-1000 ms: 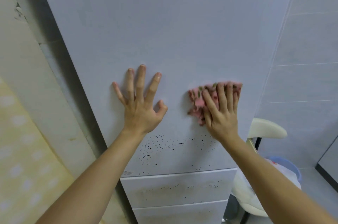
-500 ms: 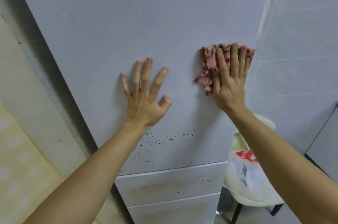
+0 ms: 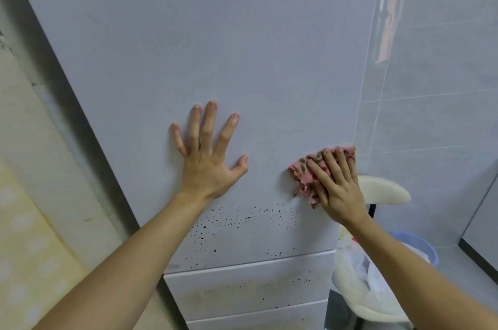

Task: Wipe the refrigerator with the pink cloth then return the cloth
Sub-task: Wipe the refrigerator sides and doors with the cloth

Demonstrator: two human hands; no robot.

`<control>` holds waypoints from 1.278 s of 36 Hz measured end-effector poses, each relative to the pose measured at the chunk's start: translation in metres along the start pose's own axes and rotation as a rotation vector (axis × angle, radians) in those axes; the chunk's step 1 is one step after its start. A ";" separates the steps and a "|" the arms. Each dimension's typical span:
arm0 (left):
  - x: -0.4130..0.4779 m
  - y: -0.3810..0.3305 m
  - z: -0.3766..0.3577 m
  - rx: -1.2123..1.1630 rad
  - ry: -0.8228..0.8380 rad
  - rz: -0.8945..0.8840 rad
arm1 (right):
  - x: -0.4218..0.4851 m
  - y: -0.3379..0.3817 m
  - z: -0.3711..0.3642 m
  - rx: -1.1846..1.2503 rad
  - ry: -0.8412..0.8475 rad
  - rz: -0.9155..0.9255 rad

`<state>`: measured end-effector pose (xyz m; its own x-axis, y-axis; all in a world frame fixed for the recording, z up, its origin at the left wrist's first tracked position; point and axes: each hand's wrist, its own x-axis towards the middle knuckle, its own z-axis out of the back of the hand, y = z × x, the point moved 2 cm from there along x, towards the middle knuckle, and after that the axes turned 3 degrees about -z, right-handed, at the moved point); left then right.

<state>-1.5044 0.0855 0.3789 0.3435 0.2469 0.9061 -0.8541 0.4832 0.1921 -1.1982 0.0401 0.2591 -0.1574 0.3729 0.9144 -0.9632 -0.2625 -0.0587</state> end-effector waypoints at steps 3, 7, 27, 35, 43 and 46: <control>-0.001 0.000 0.000 0.001 0.001 0.001 | 0.038 -0.004 0.010 0.042 -0.128 -0.139; -0.001 -0.001 0.000 0.001 0.006 0.001 | 0.117 -0.005 0.033 0.184 -0.280 -0.338; 0.001 -0.006 -0.003 -0.013 -0.028 0.022 | 0.083 0.023 0.033 0.350 -0.178 -0.657; 0.001 -0.002 0.000 -0.016 -0.003 0.022 | 0.214 0.015 0.060 0.156 -0.446 -0.460; 0.003 -0.006 0.004 0.003 0.008 0.022 | 0.106 0.037 0.014 -0.025 -0.226 -0.045; 0.002 -0.002 0.007 -0.012 0.038 0.013 | 0.056 0.046 -0.005 -0.054 -0.061 0.163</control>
<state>-1.5047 0.0788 0.3832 0.3475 0.2844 0.8935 -0.8536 0.4903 0.1759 -1.2521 0.0532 0.3055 -0.3000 0.2739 0.9138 -0.9367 -0.2659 -0.2278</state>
